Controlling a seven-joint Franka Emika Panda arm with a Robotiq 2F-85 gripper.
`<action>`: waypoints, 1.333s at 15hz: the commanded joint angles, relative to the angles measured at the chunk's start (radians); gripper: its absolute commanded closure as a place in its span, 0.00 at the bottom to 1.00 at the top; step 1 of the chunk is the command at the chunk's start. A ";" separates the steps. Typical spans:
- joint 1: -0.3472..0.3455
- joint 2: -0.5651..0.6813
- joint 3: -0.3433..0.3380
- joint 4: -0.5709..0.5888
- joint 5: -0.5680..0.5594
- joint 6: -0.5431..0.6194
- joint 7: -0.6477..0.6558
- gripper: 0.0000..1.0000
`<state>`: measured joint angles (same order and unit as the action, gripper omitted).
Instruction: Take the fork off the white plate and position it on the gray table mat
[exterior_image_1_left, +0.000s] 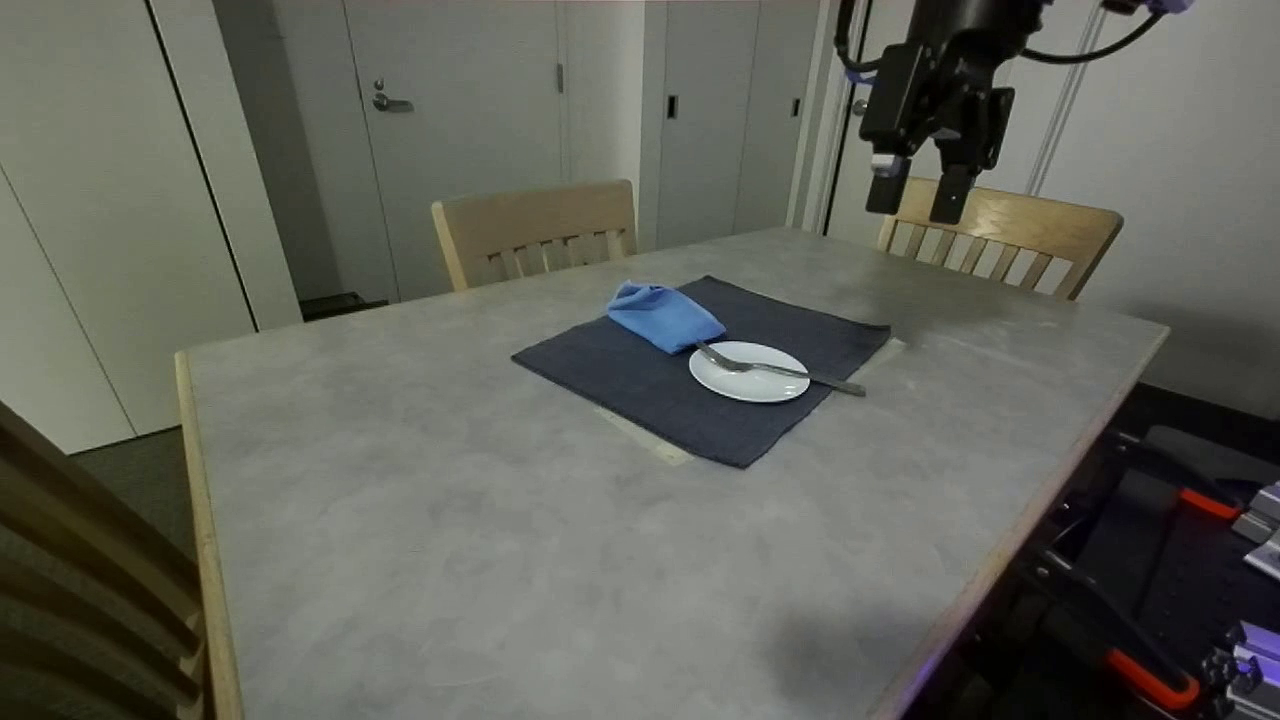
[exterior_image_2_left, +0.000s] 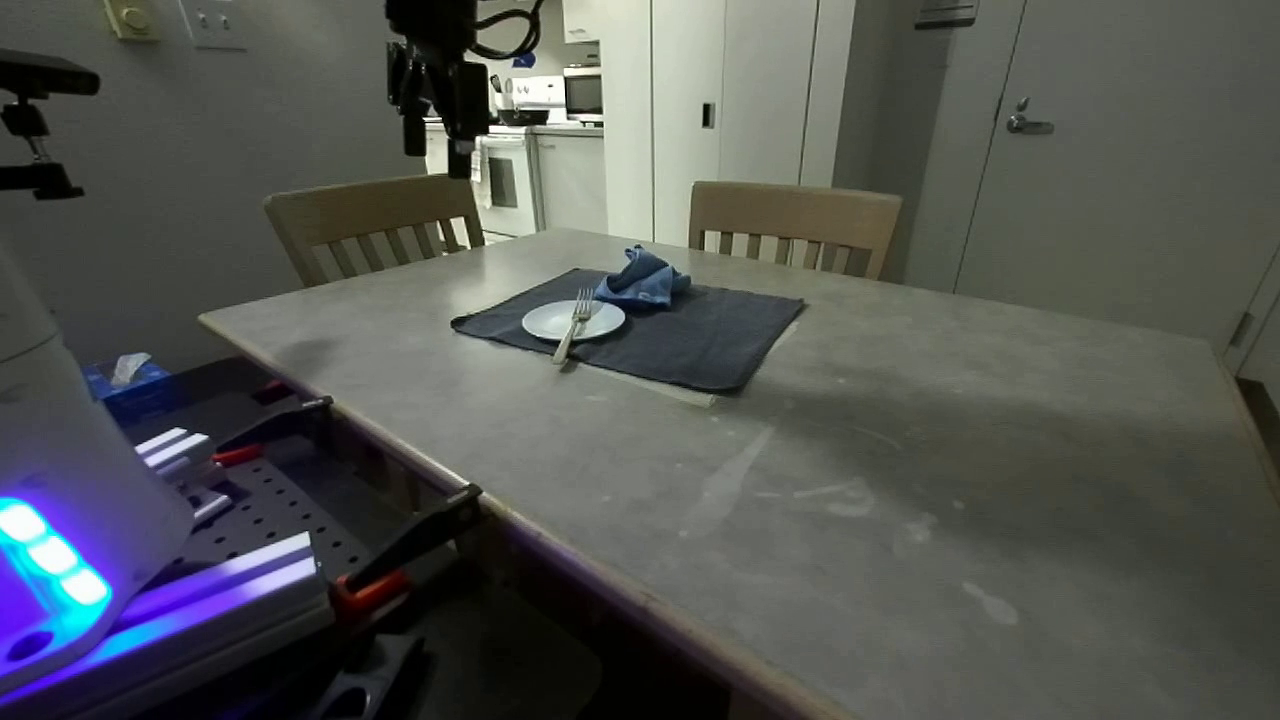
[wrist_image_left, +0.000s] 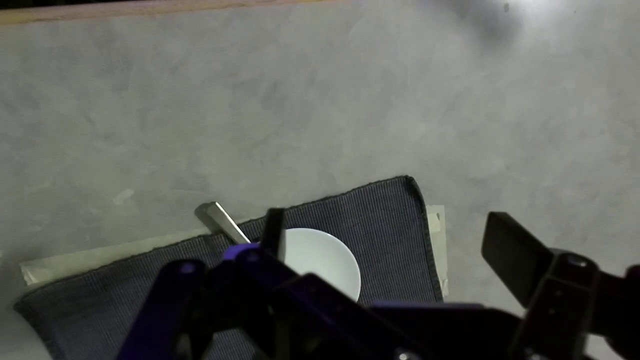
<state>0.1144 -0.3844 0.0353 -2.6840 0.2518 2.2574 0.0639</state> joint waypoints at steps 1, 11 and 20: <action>-0.006 -0.005 0.016 -0.010 -0.009 0.014 0.007 0.00; 0.129 0.222 -0.065 -0.041 0.242 0.445 -0.351 0.00; 0.087 0.349 -0.031 -0.001 0.335 0.489 -0.554 0.00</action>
<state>0.2459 -0.0339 -0.0398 -2.6850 0.5884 2.7497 -0.4925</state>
